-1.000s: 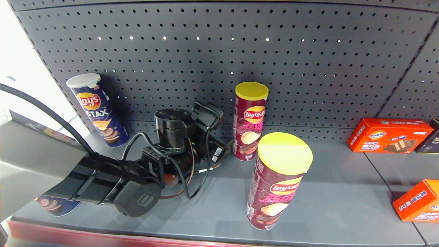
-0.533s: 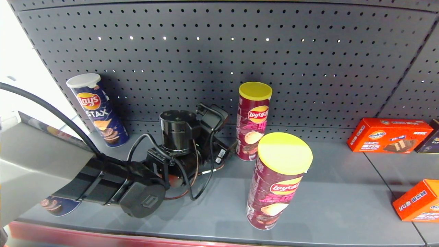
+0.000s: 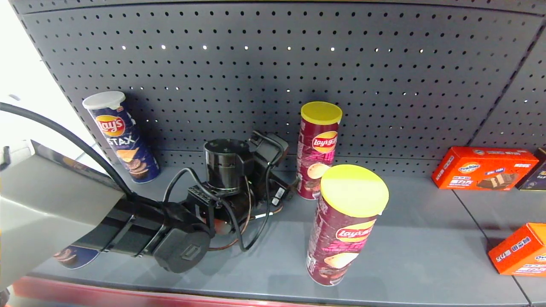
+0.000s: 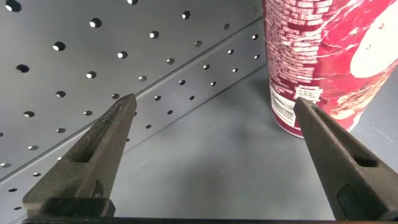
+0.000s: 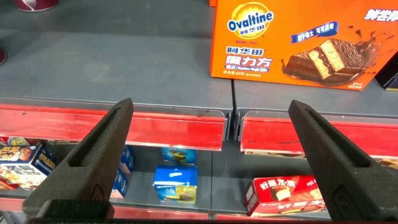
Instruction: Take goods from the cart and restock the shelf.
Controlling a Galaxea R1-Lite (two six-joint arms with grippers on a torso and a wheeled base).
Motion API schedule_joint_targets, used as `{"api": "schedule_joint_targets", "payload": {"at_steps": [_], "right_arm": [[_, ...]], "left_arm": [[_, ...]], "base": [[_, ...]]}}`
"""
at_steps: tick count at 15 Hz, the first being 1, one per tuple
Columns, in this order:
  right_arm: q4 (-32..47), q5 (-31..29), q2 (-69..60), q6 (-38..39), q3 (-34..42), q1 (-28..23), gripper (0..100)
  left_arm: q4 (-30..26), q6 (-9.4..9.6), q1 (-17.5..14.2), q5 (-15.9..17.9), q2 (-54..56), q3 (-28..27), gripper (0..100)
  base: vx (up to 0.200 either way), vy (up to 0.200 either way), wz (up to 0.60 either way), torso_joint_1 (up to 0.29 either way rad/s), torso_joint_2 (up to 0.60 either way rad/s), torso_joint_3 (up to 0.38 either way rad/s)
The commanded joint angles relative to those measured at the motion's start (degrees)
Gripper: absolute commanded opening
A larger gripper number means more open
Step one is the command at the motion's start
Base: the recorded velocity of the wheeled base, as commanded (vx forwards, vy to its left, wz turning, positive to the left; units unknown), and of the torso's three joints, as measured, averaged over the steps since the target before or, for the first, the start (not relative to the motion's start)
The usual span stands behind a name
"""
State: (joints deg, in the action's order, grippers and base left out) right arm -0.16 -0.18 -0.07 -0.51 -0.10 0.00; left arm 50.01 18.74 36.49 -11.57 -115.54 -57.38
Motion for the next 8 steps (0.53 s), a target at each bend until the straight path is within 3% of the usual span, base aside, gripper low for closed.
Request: {"api": "schedule_joint_targets", "payload": {"at_steps": [1,3,8], "right_arm": [[-0.02,0.01,0.07,-0.02,0.01,0.00,100],[-0.02,0.01,0.07,-0.02,0.01,0.00,100],[-0.02,0.01,0.07,-0.02,0.01,0.00,100]], "left_arm": [[0.00,-0.02,-0.01,-0.03,0.14,0.34,100],[0.00,-0.10,-0.01,-0.03,1.28,0.78,100],[0.09,-0.46,-0.10,-0.47,9.37,8.25,100]], "base": [[0.000,0.000,0.00,0.000,0.00,0.000],[0.000,0.000,0.00,0.000,0.00,0.000],[0.000,0.000,0.00,0.000,0.00,0.000]]}}
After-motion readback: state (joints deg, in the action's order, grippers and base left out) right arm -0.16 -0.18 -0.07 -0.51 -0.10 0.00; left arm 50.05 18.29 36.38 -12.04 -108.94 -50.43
